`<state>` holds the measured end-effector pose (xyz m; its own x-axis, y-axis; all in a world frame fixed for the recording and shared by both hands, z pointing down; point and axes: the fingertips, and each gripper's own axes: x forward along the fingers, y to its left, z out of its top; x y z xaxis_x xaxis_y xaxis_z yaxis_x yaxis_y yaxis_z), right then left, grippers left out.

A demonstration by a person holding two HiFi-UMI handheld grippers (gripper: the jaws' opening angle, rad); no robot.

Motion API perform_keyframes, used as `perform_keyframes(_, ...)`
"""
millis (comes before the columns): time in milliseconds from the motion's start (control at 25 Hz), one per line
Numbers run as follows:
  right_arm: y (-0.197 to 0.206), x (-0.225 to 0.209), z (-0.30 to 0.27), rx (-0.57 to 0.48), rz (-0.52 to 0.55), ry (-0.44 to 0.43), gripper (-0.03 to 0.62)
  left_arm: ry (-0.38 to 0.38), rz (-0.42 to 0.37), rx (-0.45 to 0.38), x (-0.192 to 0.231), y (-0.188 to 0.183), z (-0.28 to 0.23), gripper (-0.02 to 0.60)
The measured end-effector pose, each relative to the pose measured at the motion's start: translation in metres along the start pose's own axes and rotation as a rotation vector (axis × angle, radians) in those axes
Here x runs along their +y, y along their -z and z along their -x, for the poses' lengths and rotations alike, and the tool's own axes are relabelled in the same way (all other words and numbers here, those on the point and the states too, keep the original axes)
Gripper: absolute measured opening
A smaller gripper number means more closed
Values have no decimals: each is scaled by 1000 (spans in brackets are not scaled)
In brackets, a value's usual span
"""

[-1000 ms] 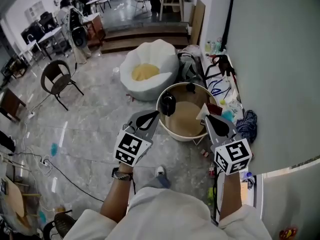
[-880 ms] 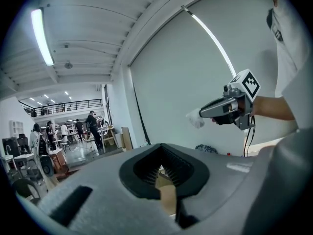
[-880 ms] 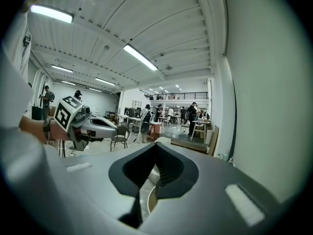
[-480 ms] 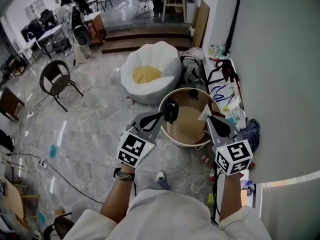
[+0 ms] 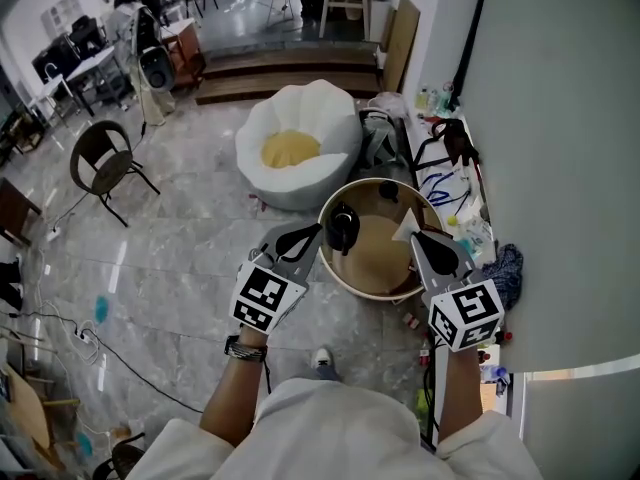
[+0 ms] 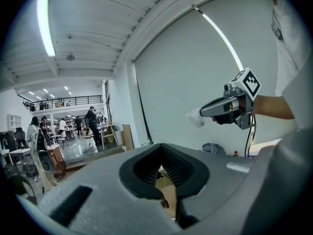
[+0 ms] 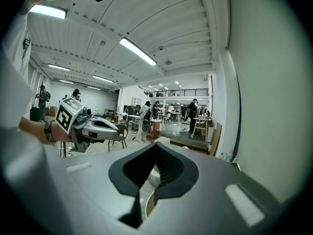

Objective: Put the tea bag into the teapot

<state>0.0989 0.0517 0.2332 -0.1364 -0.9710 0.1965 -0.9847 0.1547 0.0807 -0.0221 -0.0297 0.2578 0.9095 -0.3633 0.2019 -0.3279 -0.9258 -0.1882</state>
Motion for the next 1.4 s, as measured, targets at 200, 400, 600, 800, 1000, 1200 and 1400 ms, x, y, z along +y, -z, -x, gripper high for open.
perform_keyframes(200, -2, -4, -29, 4, -2, 0, 6, 23, 8, 9, 26, 11, -18, 6)
perform_keyframes(400, -1, -12, -54, 11, -9, 23, 6, 51, 9, 18, 48, 21, -36, 5)
perform_keyframes(600, 3, -17, -68, 35, -9, 28, 6, 70, 37, 23, 63, 27, -52, 5)
perform_keyframes(800, 13, -25, -86, 55, -28, 31, 6, 80, 58, 50, 71, 44, -62, 6)
perform_keyframes(1000, 18, -38, -106, 66, -38, 16, 6, 83, 80, 85, 80, 58, -78, 6)
perform_keyframes(1200, 20, -53, -129, 78, -29, -1, 6, 64, 90, 81, 96, 61, -97, 6)
perform_keyframes(1400, 26, -66, -157, 92, -29, -37, 6, 43, 98, 99, 114, 66, -117, 5)
